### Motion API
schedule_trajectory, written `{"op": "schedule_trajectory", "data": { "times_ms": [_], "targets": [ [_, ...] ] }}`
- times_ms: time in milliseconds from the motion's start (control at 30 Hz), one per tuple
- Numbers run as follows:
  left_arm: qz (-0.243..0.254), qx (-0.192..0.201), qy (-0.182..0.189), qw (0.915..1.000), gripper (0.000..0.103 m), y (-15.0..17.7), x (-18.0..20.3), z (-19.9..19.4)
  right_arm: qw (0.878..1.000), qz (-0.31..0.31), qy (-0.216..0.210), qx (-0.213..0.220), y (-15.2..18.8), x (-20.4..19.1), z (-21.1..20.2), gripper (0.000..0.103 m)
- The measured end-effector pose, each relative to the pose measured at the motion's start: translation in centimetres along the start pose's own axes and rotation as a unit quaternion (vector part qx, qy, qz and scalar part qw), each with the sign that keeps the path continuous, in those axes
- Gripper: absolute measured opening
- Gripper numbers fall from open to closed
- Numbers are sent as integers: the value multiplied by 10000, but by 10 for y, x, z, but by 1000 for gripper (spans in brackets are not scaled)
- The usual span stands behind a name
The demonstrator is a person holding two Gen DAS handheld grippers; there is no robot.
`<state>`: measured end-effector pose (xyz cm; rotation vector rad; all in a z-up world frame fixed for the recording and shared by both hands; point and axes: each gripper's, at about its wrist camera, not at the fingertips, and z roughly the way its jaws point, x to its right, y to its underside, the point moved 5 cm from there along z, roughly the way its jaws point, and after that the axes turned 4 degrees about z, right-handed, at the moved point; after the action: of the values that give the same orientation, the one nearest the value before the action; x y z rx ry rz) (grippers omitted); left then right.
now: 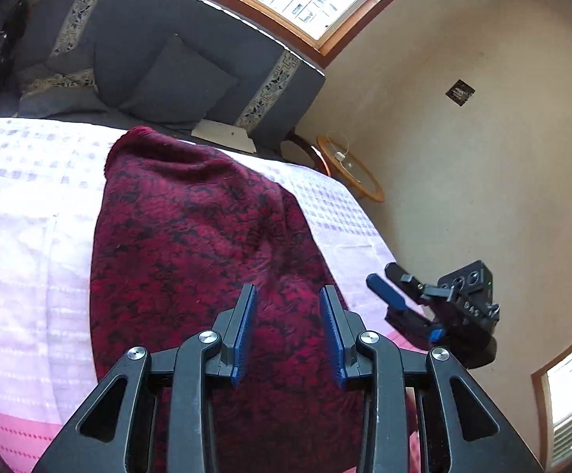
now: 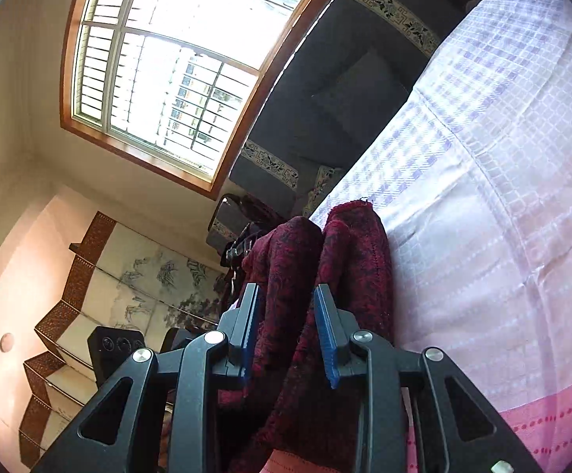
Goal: Fold small clothes
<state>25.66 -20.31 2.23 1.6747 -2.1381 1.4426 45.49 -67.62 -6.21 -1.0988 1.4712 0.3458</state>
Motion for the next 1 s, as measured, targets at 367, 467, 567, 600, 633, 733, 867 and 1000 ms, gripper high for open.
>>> {"op": "schedule_trajectory", "data": {
  "times_ms": [367,467,567,600,633,733,867,1000],
  "targets": [
    [-17,416,-48,9991,51,44,-16,2,9817,-753,1309,-1163,26,-15,93,18],
    [291,448,-196,9984,71,47,0,-1,9833,-945,1218,-969,24,-27,83,13],
    [451,695,-492,9953,93,46,5,-8,9876,-1040,1019,-594,13,-40,55,13],
    [466,759,-607,9942,96,45,4,-8,9884,-1051,962,-516,8,-41,45,13],
    [448,722,-742,9936,100,46,2,-7,9879,-1100,991,-463,6,-40,38,13],
    [204,533,-804,9951,100,49,-14,5,9882,-924,1139,-449,-3,-17,31,13],
    [-229,155,-890,9956,100,61,-36,25,9871,-643,1359,-558,5,22,34,13],
    [-562,1,-813,9951,100,77,-51,36,9913,-418,1157,-470,8,36,30,19]
  ]
}}
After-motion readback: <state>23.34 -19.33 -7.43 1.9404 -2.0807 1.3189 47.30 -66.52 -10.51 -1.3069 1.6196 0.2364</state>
